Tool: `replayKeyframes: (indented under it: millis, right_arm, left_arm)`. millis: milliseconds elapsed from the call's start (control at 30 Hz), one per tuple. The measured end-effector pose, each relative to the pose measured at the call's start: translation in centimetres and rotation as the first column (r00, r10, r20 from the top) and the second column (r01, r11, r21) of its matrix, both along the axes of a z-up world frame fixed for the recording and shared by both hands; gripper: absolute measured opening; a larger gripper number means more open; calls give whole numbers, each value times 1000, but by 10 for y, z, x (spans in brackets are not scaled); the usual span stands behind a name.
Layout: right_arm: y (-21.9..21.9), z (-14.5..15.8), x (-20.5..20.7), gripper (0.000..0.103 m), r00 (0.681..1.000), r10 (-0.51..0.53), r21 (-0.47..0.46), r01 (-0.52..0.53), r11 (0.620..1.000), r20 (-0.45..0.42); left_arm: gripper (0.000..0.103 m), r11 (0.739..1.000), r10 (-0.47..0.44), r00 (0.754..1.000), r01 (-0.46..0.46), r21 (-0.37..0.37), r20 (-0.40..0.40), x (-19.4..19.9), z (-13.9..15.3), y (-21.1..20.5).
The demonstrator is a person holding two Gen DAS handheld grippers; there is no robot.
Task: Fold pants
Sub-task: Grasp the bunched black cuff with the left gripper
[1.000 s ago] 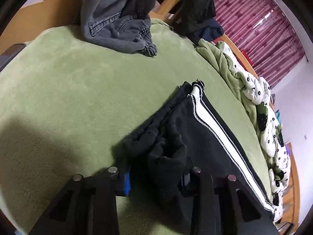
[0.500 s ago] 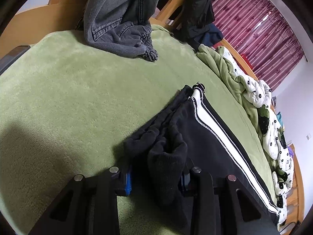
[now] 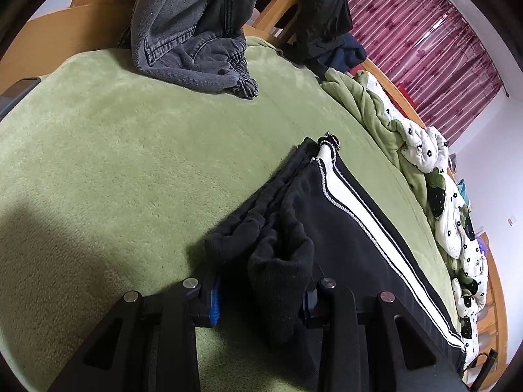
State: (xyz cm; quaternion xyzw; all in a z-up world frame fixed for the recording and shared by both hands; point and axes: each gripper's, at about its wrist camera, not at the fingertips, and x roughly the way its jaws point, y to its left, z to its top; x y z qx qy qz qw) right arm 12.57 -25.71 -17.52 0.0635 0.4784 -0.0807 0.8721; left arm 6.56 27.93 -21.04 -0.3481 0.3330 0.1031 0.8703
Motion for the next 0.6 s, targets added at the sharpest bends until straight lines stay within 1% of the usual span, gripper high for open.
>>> replayKeyframes:
  millis: [167,300,433,500,600]
  right_arm:
    - [3,-5,2,57,1000,-2,-2,2,1000,-15]
    - [0,-2,1,57,1000,-14,28,15,999,-27]
    - [-1,6,-5,57,1000,-11,57,12,998,-10]
    - [-1,10,-9,57,1000,-7,73,7,997,-3]
    - [-5,20,-19,57,1000,7,82,-8,997,17]
  left_arm:
    - [31,1000,-3,1000,3,10,4,0,0,0]
    - [25,1000,0,1000,-1,22,5,0,1,-1]
    - [20,999,4,1000,-5,32,27,-3,5,-1]
    - [18,997,0,999,-3,75,40,-4,14,-5]
    - [17,981,-4,999,-6,194,52,-4,38,-21]
